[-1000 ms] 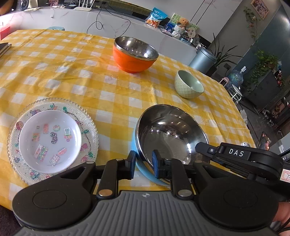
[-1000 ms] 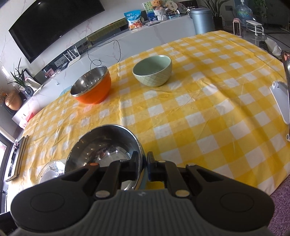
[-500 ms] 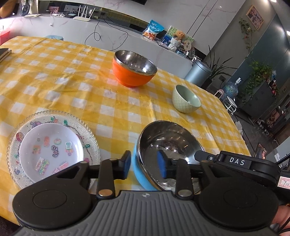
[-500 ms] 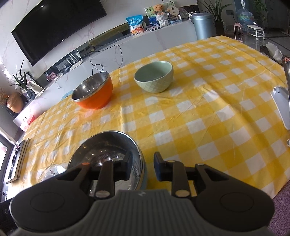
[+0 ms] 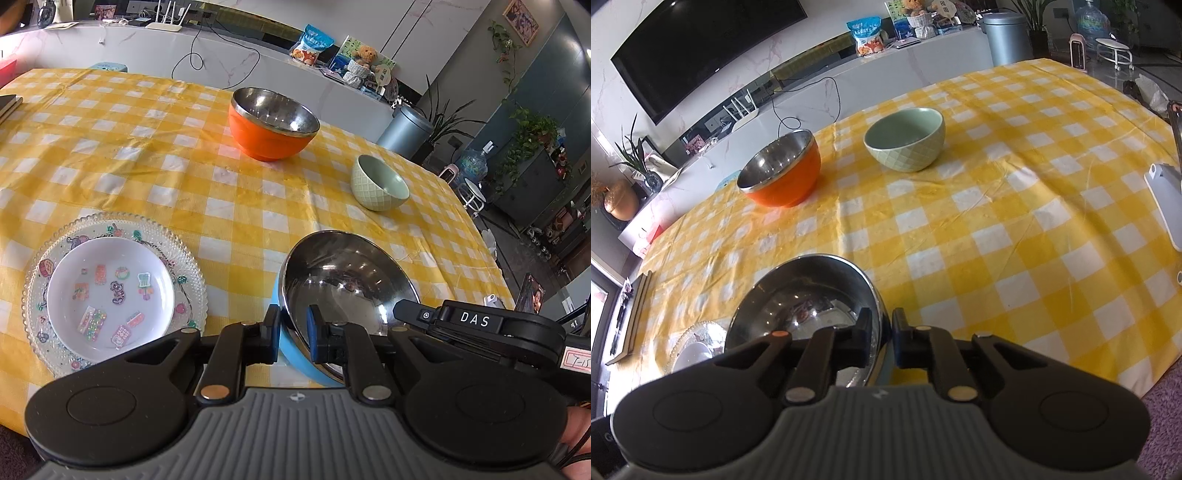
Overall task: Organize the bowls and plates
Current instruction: 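Lift the blue bowl and carry it over the stacked plates, then lower the blue bowl onto the sticker plate and open the left gripper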
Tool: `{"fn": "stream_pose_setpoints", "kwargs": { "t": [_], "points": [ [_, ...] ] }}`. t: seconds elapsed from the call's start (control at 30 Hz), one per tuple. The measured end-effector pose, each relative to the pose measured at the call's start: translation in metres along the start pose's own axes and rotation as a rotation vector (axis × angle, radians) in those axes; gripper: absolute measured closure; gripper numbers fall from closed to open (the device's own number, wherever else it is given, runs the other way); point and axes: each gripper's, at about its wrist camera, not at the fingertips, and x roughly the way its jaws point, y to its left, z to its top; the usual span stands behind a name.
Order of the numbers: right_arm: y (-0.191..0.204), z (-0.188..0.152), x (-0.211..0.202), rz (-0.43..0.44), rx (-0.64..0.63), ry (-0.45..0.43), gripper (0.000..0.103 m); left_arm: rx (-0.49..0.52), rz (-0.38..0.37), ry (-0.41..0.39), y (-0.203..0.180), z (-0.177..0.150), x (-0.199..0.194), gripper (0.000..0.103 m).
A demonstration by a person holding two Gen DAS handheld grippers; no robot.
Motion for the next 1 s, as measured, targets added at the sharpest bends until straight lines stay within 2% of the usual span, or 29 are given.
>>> {"fn": "stream_pose_setpoints", "kwargs": {
  "t": [0.1, 0.2, 0.3, 0.4, 0.53, 0.63, 0.7, 1.0],
  "points": [
    [-0.002, 0.0, 0.001, 0.006, 0.009, 0.003, 0.093, -0.031, -0.022, -0.002, 0.005, 0.001, -0.001, 0.086],
    [-0.001, 0.001, -0.003, 0.014, 0.007, -0.022, 0.089, -0.028, -0.018, -0.028, 0.007, 0.003, -0.004, 0.073],
    [0.004, 0.005, -0.009, 0.007, -0.025, -0.068, 0.077, -0.001, -0.007, -0.071, 0.005, 0.009, -0.01, 0.064],
    [0.009, 0.011, -0.015, 0.003, -0.083, -0.127, 0.075, 0.026, 0.015, -0.114, 0.004, 0.018, -0.016, 0.059],
    [0.022, 0.022, -0.018, 0.017, -0.163, -0.178, 0.06, 0.064, 0.03, -0.169, 0.002, 0.034, -0.022, 0.047],
    [0.031, 0.031, -0.018, 0.025, -0.197, -0.209, 0.048, 0.073, 0.042, -0.184, 0.002, 0.05, -0.022, 0.046],
    [0.037, 0.037, -0.017, 0.052, -0.202, -0.23, 0.044, 0.084, 0.051, -0.194, 0.002, 0.062, -0.021, 0.046],
    [0.053, 0.077, 0.015, 0.062, -0.174, -0.219, 0.043, 0.146, 0.069, -0.239, -0.001, 0.112, -0.004, 0.044]
  ]
}}
